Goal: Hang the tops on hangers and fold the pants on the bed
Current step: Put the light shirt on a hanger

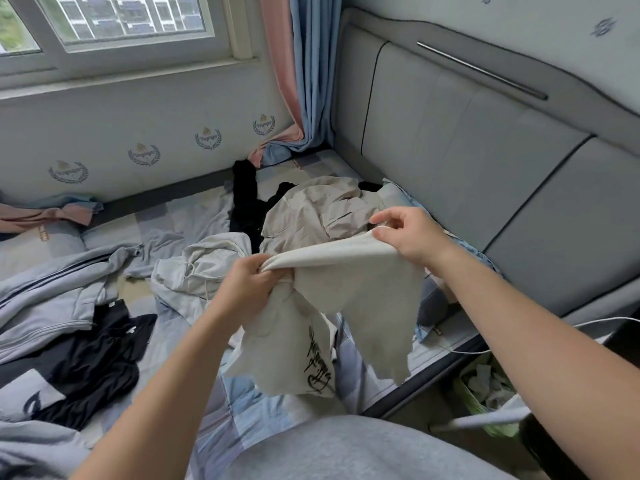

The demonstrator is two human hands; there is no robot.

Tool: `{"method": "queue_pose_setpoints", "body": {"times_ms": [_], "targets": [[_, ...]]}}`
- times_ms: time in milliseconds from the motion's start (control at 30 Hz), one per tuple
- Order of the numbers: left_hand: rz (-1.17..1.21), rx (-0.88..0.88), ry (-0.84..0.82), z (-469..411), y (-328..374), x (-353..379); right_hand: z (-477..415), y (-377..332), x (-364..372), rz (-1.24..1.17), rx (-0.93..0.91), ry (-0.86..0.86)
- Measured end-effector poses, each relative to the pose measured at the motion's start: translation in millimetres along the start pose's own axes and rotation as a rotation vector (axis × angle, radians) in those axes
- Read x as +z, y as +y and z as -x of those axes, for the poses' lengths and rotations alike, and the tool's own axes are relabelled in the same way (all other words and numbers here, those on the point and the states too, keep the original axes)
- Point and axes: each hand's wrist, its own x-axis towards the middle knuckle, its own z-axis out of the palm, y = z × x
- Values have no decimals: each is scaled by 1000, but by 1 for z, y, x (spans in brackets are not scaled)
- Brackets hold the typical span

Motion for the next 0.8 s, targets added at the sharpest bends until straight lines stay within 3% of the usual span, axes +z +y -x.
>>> {"method": "queue_pose_setpoints", "body": {"times_ms": [100,167,233,300,400,500,600,733,800], "targets": [[82,-90,-23,4,16,-2,-6,0,15,260,-57,80],[213,-177,2,7,24,-2,1,-6,28,265,-131,86],[295,-231,22,10,30,-4,16,-11,39,130,-220,-55],[331,-229,2,12,34,-6,32,-13,53,64,-275,-315],[334,-177,-130,16,44,-9,47,-11,75,79,-303,-506],[254,-111,-242,15,52,-14,46,-8,90,-69,-215,-491],[336,-104,-202,14,49,-13,39,-7,91,-77,-225,-325],[577,-142,-248,18,27,-2,30,-15,75,-475,69,-200],[433,-109,-320,21,10,9,27,-20,68,-531,117,-191]]}}
